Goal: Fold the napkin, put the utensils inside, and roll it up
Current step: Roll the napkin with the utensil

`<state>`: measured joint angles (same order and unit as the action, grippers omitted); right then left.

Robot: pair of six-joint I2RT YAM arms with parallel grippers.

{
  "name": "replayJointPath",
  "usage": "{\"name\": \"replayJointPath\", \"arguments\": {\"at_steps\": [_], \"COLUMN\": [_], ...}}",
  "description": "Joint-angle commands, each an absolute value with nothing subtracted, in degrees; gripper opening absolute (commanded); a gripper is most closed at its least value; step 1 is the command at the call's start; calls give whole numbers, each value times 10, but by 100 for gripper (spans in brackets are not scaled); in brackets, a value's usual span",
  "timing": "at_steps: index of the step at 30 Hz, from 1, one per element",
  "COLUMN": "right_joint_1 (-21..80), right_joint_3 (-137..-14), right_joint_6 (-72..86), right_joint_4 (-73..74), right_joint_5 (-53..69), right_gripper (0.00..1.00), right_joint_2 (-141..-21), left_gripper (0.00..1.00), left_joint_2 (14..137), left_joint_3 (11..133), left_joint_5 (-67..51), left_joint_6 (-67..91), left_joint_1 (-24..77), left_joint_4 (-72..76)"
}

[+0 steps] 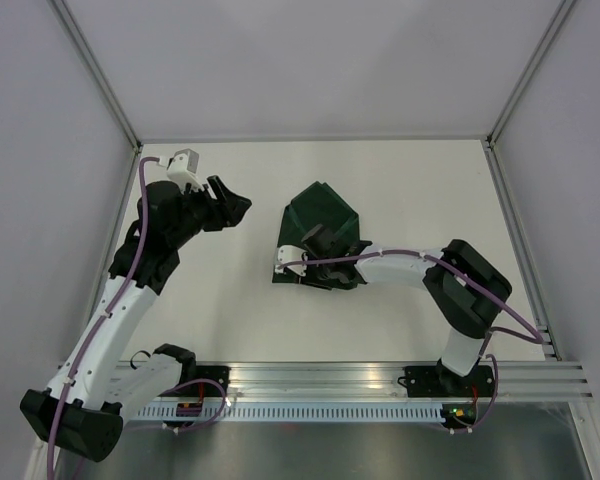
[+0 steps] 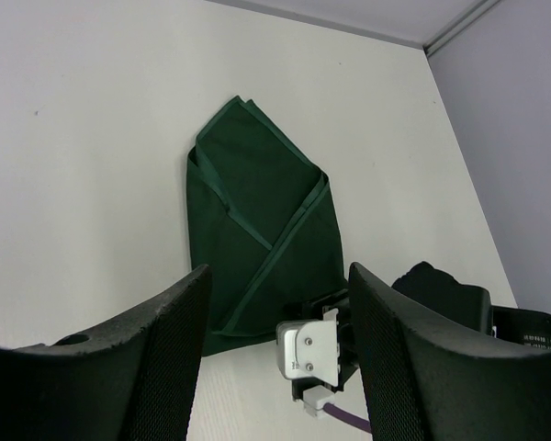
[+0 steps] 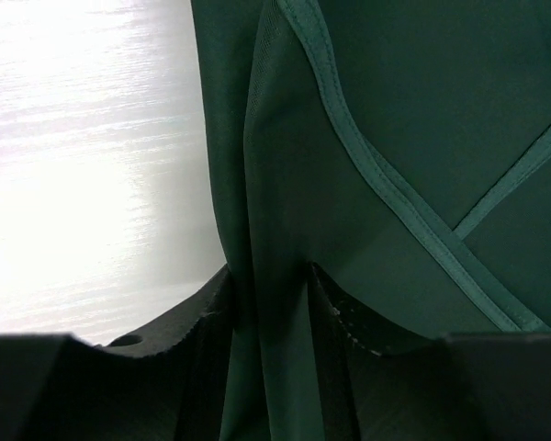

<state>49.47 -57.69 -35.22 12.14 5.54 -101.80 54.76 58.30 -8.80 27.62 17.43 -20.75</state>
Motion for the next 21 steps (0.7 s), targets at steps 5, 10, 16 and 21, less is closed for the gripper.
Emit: {"name": "replayJointPath", "arguments": {"at_steps": [5,10,16,21], "right_joint_1": [465,454,421,399], "right_joint_3": [-578,-583,-612,-651], "right_joint_6": [-360,-362,-366,-370], "right_joint_4": [192,215,268,328], "right_joint_5": [80,104,166,217], "right_gripper": [37,29,23,21], "right_joint_2": [-1065,-1074,-1092,-1119], "left_gripper": [64,64,60,58], "left_joint_2": [545,535,518,501], "left_joint_3": [582,578,554,520], "left_joint_5": [-123,-139,-168,-168], "left_joint_6": [246,242,229,217], "left_joint_1": [174,175,175,179], "left_joint_4": [-189,-168,-129,-104]}}
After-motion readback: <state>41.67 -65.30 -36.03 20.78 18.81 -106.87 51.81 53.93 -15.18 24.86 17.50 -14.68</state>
